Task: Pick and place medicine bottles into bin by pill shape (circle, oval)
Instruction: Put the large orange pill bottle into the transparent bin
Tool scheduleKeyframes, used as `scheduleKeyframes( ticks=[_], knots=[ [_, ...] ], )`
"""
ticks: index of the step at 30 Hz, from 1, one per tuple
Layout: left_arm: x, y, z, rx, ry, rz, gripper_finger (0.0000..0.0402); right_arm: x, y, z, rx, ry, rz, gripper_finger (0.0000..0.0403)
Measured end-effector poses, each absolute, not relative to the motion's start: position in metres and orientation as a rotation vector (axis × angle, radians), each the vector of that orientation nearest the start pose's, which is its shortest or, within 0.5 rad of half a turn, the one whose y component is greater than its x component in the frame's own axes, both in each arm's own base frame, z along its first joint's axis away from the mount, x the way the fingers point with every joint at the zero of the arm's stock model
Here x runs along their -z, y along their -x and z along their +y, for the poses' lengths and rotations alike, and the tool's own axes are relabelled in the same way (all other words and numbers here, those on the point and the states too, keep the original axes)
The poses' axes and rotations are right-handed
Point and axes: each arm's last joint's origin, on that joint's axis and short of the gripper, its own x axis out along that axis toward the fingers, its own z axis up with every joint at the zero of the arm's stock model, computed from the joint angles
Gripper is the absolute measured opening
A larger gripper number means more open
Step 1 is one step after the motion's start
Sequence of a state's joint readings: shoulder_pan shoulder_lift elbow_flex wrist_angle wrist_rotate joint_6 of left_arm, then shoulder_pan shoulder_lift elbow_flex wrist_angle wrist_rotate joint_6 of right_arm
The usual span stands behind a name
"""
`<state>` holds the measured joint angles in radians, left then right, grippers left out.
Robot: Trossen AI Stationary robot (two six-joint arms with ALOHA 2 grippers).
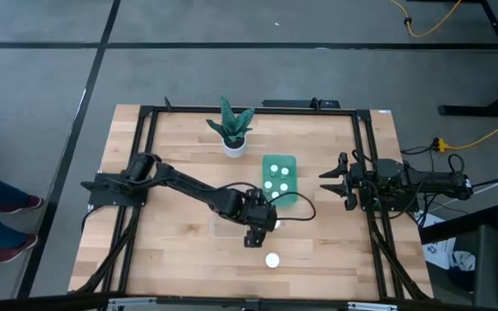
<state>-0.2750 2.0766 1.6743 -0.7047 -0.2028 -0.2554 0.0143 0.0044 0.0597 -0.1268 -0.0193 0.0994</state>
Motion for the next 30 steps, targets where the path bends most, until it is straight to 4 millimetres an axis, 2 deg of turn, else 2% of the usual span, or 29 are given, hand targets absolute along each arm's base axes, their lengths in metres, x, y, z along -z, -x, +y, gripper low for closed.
scheduleKeyframes(
  ticks=[6,21,30],
  knots=[
    [-0.187,-0.431,-0.106,-0.08,-0.013,1.071,0.0311,-0.171,-0.094,0.002,-0.03,-0.1,0.073,0.0156],
    [-0.176,-0.451,-0.105,-0.02,0.028,0.941,0.0311,-0.171,-0.094,0.002,-0.03,-0.098,0.074,0.0156],
    [-0.175,-0.454,-0.106,-0.006,0.008,0.912,0.0311,-0.171,-0.094,0.002,-0.03,-0.096,0.074,0.0156]
  ],
)
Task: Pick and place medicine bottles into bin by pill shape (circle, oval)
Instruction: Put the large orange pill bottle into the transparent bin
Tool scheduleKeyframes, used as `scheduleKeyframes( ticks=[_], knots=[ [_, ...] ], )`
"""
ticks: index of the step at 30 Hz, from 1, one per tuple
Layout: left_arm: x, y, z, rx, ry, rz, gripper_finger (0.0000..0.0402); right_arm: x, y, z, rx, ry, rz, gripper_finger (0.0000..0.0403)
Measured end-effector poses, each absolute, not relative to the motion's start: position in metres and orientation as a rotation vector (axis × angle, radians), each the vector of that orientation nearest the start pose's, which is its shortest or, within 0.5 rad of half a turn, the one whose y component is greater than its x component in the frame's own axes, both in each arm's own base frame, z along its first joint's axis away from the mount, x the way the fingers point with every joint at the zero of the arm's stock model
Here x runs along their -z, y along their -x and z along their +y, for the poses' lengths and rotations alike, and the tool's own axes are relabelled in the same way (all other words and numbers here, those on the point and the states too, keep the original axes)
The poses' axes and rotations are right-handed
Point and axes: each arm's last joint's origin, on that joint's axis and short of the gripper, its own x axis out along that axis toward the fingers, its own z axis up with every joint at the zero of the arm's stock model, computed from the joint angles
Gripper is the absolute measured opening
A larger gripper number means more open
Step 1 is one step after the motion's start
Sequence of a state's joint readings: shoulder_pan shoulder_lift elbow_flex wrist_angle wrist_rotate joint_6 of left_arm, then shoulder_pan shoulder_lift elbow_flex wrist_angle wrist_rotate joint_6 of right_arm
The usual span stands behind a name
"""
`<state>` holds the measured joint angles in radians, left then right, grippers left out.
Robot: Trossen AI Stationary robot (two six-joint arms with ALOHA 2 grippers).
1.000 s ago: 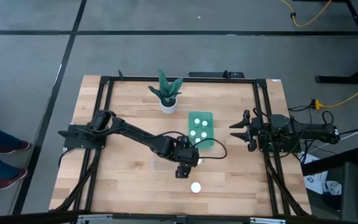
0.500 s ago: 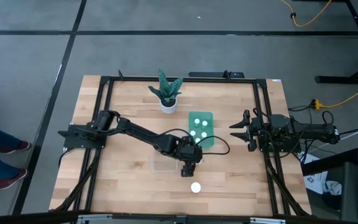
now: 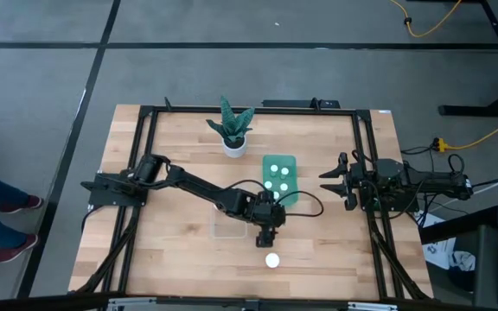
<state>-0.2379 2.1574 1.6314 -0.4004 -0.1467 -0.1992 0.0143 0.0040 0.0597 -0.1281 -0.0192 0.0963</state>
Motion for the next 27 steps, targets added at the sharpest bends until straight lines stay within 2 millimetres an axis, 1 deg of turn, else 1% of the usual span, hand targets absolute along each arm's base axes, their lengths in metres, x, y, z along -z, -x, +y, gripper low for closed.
scheduleKeyframes(
  ticks=[2,5,14,18,21,24,27],
  knots=[
    [-0.175,-0.454,-0.106,-0.007,0.007,0.917,0.0307,-0.171,-0.094,0.002,-0.03,-0.096,0.074,0.0156],
    [-0.175,-0.454,-0.106,-0.006,0.006,0.916,0.0289,-0.171,-0.094,0.002,-0.03,-0.096,0.074,0.0156],
    [-0.175,-0.453,-0.108,-0.003,0.003,0.92,0.0203,-0.171,-0.094,0.002,-0.029,-0.096,0.074,0.0156],
    [-0.178,-0.451,-0.107,-0.02,0.0,0.92,0.0189,-0.171,-0.094,0.002,-0.029,-0.096,0.074,0.0156],
    [-0.193,-0.447,-0.108,-0.021,0.004,0.899,0.0189,-0.171,-0.094,0.002,-0.03,-0.096,0.074,0.0156],
    [-0.22,-0.437,-0.112,-0.014,0.01,0.861,0.019,-0.171,-0.094,0.002,-0.03,-0.096,0.074,0.0156],
    [-0.248,-0.419,-0.118,-0.004,-0.008,0.855,0.019,-0.171,-0.094,0.002,-0.03,-0.096,0.074,0.0156]
  ],
)
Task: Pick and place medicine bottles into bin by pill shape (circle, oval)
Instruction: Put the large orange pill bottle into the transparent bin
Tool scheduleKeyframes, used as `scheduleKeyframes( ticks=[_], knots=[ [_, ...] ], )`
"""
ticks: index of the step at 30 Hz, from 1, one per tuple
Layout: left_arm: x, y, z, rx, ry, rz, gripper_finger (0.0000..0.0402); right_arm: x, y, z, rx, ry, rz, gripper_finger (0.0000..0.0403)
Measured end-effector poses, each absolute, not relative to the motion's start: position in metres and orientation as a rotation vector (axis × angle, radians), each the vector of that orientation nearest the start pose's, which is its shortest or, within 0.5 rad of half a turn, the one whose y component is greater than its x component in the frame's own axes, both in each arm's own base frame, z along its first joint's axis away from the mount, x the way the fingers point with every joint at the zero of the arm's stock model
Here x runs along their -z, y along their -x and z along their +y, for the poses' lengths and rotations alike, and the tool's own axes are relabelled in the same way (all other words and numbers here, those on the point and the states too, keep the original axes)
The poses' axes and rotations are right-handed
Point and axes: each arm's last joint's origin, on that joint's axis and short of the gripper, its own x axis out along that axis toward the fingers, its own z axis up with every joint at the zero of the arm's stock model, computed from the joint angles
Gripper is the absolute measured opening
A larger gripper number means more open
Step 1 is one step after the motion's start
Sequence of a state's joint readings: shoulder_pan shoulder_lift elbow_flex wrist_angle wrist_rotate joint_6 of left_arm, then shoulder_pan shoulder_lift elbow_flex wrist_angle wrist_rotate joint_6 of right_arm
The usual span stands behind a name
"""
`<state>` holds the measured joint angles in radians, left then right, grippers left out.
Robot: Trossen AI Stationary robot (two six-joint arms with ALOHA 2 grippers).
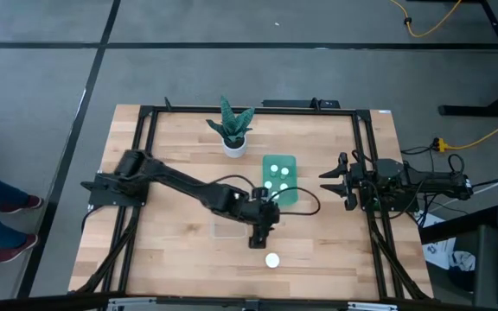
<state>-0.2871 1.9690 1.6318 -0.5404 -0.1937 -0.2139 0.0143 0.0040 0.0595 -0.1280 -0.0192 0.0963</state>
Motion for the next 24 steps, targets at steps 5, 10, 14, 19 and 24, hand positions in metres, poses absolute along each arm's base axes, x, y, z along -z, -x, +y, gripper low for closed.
scheduleKeyframes(
  ticks=[5,10,14,19,24],
  knots=[
    [-0.288,-0.379,-0.127,-0.049,-0.091,0.889,0.019,-0.171,-0.094,0.002,-0.029,-0.096,0.074,0.0156],
    [-0.316,-0.343,-0.14,-0.11,-0.146,0.88,0.019,-0.171,-0.094,0.002,-0.029,-0.096,0.072,0.0156],
    [-0.32,-0.33,-0.145,-0.151,-0.169,0.903,0.019,-0.171,-0.094,0.002,-0.029,-0.096,0.073,0.0156],
    [-0.308,-0.329,-0.139,-0.163,-0.185,0.952,0.019,-0.171,-0.094,0.002,-0.03,-0.096,0.074,0.0156],
    [-0.283,-0.325,-0.12,-0.158,-0.179,1.054,0.019,-0.171,-0.094,0.002,-0.03,-0.096,0.074,0.0156]
  ],
)
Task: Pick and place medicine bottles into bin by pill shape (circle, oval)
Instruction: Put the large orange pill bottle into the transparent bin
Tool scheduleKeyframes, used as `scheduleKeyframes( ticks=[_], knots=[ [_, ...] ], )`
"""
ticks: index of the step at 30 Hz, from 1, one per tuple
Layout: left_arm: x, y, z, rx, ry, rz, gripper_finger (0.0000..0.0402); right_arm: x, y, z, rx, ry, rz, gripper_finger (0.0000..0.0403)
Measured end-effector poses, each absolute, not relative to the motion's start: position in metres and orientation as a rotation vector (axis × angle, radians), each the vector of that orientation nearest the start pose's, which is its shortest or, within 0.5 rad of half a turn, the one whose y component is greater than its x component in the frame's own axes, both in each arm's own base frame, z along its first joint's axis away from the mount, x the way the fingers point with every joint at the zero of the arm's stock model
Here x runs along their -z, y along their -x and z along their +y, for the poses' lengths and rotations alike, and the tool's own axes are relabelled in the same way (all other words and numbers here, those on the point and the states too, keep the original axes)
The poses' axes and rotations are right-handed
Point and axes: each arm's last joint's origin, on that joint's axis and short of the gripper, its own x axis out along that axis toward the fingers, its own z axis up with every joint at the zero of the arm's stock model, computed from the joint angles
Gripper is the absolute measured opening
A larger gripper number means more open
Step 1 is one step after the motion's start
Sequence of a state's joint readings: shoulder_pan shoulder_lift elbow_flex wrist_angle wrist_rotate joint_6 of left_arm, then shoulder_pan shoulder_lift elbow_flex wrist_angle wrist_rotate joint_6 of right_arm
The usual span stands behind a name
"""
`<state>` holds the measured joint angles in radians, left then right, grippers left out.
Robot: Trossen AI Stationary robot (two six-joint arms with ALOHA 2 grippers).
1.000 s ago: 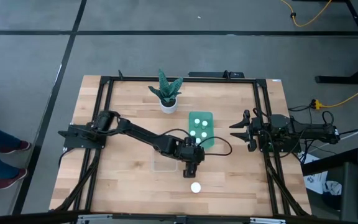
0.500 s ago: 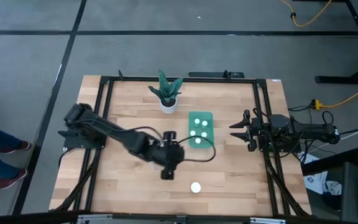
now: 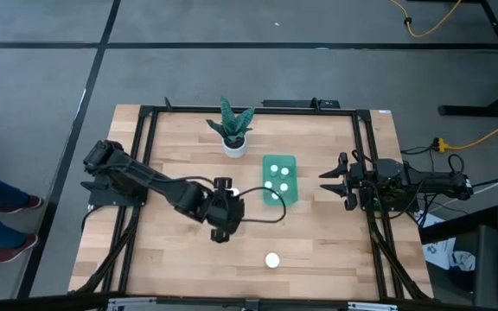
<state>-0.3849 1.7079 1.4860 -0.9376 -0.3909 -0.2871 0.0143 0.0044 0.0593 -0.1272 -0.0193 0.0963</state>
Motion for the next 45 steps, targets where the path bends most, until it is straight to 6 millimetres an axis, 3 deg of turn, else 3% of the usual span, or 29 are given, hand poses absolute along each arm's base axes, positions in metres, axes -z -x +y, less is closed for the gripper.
scheduleKeyframes(
  ticks=[8,14,24,28,34,45],
  knots=[
    [-0.269,-0.323,-0.116,-0.107,-0.118,0.974,0.019,-0.171,-0.094,0.002,-0.03,-0.096,0.074,0.0156],
    [-0.244,-0.319,-0.115,-0.104,-0.084,0.999,0.019,-0.171,-0.094,0.002,-0.03,-0.096,0.073,0.0156],
    [-0.228,-0.321,-0.117,-0.073,-0.048,0.947,0.019,-0.171,-0.094,0.002,-0.03,-0.097,0.073,0.0156],
    [-0.21,-0.32,-0.108,-0.088,-0.027,0.931,0.019,-0.171,-0.094,0.002,-0.03,-0.096,0.073,0.0156],
    [-0.198,-0.321,-0.097,-0.114,-0.001,0.9,0.019,-0.171,-0.094,0.002,-0.03,-0.096,0.073,0.0156],
    [-0.193,-0.323,-0.081,-0.177,0.033,0.912,0.0194,-0.171,-0.094,0.002,-0.03,-0.097,0.074,0.0156]
  ],
)
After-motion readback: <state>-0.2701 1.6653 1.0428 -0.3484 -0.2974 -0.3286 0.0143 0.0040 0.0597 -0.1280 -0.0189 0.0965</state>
